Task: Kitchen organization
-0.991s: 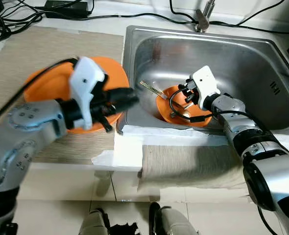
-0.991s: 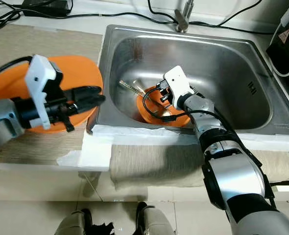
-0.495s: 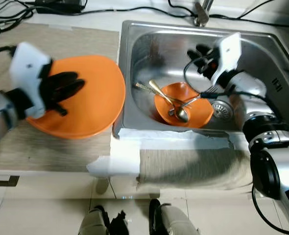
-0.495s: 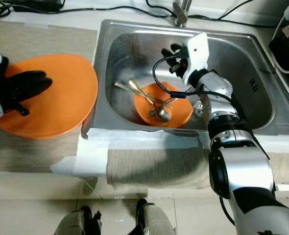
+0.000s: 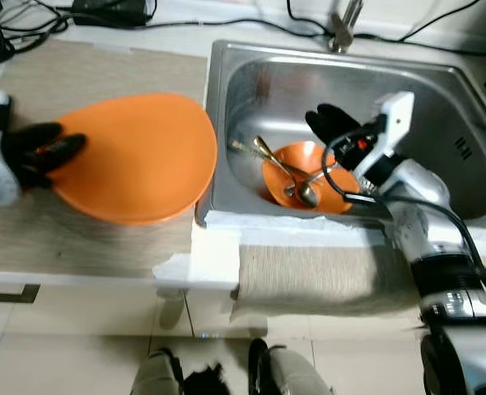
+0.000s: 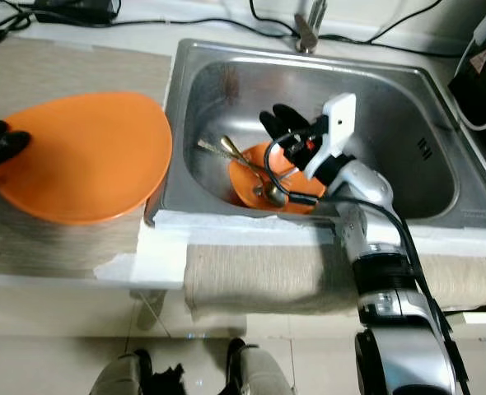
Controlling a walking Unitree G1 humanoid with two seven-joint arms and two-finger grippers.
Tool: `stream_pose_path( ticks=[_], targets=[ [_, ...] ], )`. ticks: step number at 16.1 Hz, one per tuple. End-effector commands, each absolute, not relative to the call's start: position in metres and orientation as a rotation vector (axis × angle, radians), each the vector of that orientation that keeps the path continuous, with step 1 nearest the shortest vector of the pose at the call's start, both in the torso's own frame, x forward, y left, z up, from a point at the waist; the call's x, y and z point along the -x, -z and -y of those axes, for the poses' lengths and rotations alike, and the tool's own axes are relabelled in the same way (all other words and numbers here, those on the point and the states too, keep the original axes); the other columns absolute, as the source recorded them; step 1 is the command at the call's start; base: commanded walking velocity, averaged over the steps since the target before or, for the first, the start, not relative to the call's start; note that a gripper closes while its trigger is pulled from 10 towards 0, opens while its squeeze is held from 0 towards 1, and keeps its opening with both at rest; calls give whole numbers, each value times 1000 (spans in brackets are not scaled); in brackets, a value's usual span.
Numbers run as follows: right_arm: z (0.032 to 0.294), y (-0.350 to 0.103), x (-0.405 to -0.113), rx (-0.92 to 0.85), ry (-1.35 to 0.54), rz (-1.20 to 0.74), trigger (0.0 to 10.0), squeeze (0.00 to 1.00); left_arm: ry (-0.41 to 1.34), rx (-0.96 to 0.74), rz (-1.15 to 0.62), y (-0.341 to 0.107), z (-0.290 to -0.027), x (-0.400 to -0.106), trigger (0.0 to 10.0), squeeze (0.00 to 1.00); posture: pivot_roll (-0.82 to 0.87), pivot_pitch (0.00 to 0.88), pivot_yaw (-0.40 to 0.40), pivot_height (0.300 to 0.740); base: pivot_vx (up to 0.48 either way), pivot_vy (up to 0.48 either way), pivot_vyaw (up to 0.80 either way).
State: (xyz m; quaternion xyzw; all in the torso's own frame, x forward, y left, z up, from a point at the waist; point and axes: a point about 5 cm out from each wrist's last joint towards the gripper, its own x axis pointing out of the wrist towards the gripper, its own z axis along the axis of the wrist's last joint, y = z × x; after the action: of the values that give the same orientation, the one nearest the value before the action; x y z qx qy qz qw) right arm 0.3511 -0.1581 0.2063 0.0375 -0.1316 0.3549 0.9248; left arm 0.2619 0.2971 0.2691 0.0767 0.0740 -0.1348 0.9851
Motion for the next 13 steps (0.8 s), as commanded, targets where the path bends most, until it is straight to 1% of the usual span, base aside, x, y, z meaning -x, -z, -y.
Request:
stream_pose_path(
  ticks=[1, 2, 3, 5, 6, 8, 10, 13],
  targets=[
    [155, -206, -344, -107, -741, 257, 10000, 0, 212, -150, -179, -269, -307, -261, 10000, 1000, -76, 143, -96, 740, 0, 0, 0],
    [143, -204, -333, -169, -763, 234, 10000, 0, 151, -91, -223, -262, -318, -264, 10000, 333, -75, 151, -93, 740, 0, 0, 0],
    [137, -203, -328, -182, -779, 222, 10000, 0, 139, -64, -230, -260, -321, -265, 10000, 0, -75, 157, -91, 740, 0, 0, 0],
    [129, -202, -321, -209, -807, 203, 10000, 0, 104, 20, -230, -258, -327, -269, 10000, 0, -74, 160, -92, 740, 0, 0, 0],
    [126, -203, -317, -214, -818, 198, 10000, 0, 70, 35, -227, -258, -332, -271, 10000, 0, -77, 166, -92, 740, 0, 0, 0],
    [120, -204, -311, -226, -841, 178, 10000, 0, 55, 66, -228, -258, -335, -273, 10000, 0, -80, 169, -93, 740, 0, 0, 0],
    [118, -203, -306, -229, -847, 155, 10000, 0, 43, 87, -257, -253, -335, -275, 10000, 0, -83, 171, -96, 740, 0, 0, 0],
    [118, -205, -304, -227, -842, 143, 10000, 0, 34, 109, -244, -253, -336, -277, 10000, 0, -88, 177, -103, 740, 0, 0, 0]
  ],
)
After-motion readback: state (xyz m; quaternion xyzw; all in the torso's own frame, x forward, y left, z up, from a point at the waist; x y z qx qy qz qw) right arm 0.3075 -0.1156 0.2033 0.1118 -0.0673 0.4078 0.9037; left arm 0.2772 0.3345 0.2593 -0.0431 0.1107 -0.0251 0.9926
